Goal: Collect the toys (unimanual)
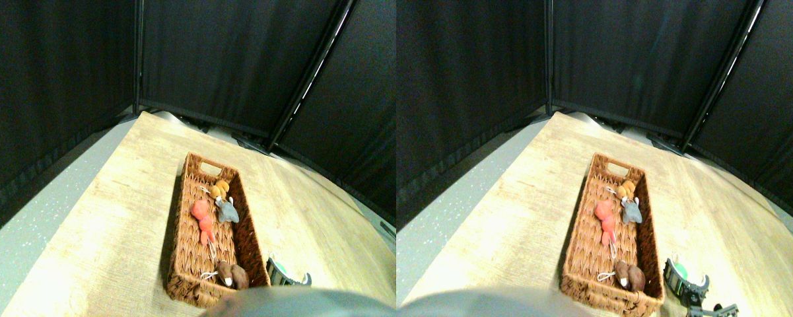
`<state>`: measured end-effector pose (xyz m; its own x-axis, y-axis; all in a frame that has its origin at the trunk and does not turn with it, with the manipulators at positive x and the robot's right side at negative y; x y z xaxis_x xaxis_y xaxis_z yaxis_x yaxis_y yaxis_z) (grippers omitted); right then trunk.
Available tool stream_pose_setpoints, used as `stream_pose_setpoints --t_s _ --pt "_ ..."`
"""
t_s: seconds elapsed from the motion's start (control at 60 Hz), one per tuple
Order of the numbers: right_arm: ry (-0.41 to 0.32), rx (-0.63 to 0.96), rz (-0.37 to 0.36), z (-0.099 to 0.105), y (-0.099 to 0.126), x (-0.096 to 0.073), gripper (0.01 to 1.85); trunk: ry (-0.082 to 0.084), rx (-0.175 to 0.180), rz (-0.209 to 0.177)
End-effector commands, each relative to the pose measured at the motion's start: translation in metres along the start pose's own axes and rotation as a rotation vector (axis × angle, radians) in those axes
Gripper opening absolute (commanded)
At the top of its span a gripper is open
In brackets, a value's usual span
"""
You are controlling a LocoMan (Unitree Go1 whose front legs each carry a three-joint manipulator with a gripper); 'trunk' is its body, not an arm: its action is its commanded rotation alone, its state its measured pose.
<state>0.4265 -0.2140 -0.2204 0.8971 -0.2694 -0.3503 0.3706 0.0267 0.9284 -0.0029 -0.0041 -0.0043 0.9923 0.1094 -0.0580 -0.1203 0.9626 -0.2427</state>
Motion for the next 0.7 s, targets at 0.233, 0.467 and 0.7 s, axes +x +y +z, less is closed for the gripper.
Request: stream_pose_setpoints --t_s 0.233,0.467,0.7 --pt "-0.043 0.04 -0.006 0.004 -0.01 0.017 0.82 0.016 -0.017 0.017" --pt "-0.076 0.071 -0.021 0.013 -0.014 0.028 0.83 0.017 -0.008 0.013" --pt "-0.079 0.082 -0.022 0.015 -0.012 0.033 0.77 0.018 -0.005 0.014"
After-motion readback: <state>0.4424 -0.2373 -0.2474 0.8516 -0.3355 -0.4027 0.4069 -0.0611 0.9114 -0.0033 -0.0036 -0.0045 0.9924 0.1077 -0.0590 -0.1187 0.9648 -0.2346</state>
